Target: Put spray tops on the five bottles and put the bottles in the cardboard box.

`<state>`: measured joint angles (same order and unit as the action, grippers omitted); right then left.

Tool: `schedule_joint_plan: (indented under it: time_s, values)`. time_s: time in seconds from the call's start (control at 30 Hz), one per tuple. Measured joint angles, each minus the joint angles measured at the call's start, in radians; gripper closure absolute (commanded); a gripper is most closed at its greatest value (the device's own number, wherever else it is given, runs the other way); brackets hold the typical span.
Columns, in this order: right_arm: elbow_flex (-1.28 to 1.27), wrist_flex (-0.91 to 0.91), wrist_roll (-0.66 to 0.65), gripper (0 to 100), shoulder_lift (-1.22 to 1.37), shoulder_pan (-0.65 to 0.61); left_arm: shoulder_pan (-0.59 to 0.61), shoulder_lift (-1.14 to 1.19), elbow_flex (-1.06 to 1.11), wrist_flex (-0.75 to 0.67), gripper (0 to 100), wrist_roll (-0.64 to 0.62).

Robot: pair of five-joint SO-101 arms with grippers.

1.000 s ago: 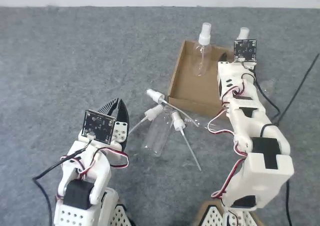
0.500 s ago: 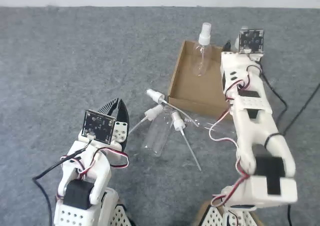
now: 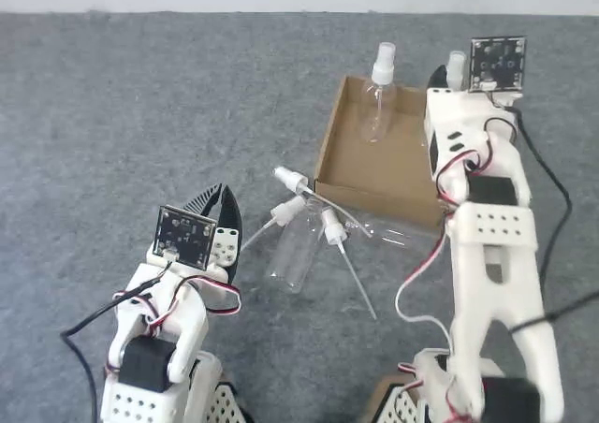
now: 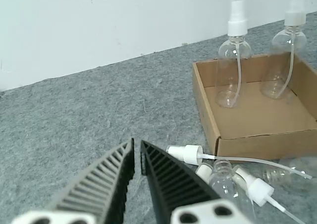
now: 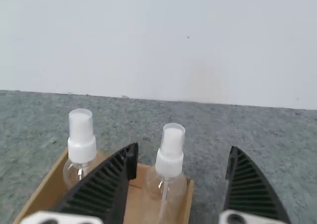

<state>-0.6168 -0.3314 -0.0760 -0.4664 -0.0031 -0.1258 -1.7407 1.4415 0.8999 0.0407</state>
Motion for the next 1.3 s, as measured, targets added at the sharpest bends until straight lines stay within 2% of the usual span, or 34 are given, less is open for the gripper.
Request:
schedule_joint_plan:
  time_s: [0.33,0.43,0.63,0.77,1.07,1.3]
  values:
    - [0.117,-0.489,0.0,76.4,-0.123,0.011,0.0,0.0,0.0,0.0,99,0.0]
    - [0.133,-0.557,0.0,76.6,-0.123,0.054,0.0,0.0,0.0,0.0,99,0.0]
    - [0.133,-0.565,0.109,76.6,-0.123,0.173,0.0,0.0,0.0,0.0,99,0.0]
    - [0.123,-0.562,0.135,76.7,-0.104,0.193,0.0,0.0,0.0,0.0,99,0.0]
    - [0.1,-0.397,0.144,76.4,0.203,0.275,0.0,0.0,0.0,0.0,99,0.0]
    - [0.101,-0.377,0.144,76.4,0.397,0.281,0.0,0.0,0.0,0.0,99,0.0]
